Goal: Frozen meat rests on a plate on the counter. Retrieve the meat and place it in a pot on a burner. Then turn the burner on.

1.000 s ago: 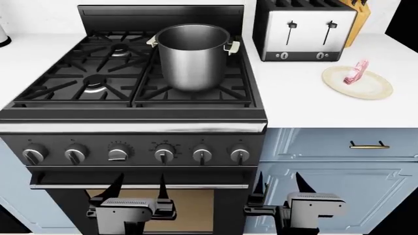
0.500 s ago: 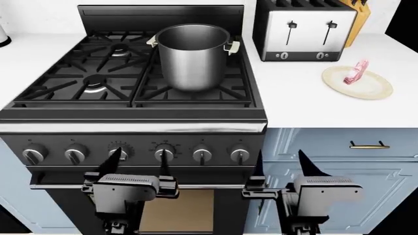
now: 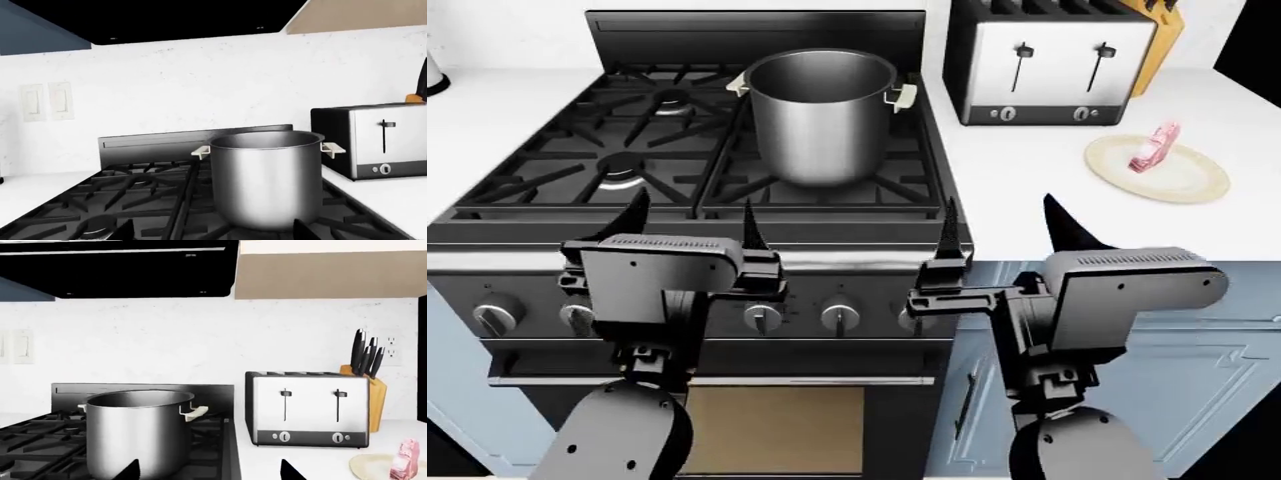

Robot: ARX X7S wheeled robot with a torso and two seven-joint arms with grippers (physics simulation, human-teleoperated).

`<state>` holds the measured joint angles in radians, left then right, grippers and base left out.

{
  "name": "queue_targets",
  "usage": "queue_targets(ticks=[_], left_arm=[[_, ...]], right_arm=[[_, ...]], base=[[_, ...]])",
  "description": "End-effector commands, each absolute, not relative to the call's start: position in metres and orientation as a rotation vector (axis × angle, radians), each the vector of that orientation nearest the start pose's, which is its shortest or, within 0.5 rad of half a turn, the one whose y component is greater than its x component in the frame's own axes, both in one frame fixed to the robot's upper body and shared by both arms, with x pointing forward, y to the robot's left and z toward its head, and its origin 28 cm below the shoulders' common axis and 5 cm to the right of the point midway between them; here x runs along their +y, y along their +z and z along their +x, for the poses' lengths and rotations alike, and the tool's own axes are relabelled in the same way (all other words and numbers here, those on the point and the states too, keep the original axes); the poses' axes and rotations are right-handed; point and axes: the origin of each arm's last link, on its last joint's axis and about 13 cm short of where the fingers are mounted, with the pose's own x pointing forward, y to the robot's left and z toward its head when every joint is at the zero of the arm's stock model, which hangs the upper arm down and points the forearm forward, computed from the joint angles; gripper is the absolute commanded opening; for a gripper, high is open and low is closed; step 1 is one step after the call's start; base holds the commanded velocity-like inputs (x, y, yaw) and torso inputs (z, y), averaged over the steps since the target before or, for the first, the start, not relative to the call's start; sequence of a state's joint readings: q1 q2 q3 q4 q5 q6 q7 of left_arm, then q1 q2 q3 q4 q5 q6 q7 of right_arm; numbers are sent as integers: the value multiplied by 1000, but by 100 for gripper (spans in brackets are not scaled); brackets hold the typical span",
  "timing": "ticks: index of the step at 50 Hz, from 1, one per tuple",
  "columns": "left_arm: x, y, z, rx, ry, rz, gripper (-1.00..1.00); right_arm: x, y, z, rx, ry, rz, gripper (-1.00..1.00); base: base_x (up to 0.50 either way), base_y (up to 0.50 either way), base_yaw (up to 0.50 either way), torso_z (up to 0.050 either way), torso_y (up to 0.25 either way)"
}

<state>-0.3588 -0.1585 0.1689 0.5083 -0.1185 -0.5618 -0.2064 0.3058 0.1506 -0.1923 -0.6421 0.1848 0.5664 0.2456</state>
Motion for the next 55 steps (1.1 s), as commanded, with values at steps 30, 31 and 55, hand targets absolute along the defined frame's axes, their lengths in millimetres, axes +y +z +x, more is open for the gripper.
queue_targets(ticks=[30, 31, 55], left_arm=[[199, 189, 260, -335, -9, 14, 100], [199, 189, 260, -335, -9, 14, 100], [198, 188, 261, -337, -8, 18, 100]], right_arm=[[-76, 193, 241, -341, 4, -40, 100], [-76, 193, 241, -341, 3, -39, 100], [-78, 198, 237, -356, 11, -28, 100]], base=[[10, 0, 0, 0, 0], [51, 0, 0, 0, 0], [76, 0, 0, 0, 0]])
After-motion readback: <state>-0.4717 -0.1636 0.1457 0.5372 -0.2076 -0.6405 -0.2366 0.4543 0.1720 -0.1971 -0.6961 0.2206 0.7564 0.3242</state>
